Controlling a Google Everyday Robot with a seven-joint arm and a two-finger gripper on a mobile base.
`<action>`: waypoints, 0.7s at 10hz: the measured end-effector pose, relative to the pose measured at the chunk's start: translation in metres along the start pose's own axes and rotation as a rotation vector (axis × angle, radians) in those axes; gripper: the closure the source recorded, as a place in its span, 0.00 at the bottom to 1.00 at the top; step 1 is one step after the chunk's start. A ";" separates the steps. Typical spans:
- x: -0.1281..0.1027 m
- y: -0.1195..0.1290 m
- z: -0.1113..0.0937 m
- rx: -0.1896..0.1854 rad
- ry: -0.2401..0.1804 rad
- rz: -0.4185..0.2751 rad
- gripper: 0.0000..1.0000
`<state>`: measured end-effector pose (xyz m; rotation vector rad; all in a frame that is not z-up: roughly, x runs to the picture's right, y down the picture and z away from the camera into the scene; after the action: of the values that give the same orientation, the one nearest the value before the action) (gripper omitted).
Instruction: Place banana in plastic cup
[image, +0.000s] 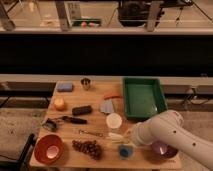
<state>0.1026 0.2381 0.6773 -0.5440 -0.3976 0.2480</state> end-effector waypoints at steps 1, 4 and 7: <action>-0.002 0.002 -0.003 0.009 -0.010 0.007 0.98; -0.006 0.012 -0.006 0.020 -0.048 0.031 0.98; -0.011 0.020 -0.003 0.013 -0.063 0.024 0.98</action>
<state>0.0913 0.2499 0.6610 -0.5298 -0.4500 0.2914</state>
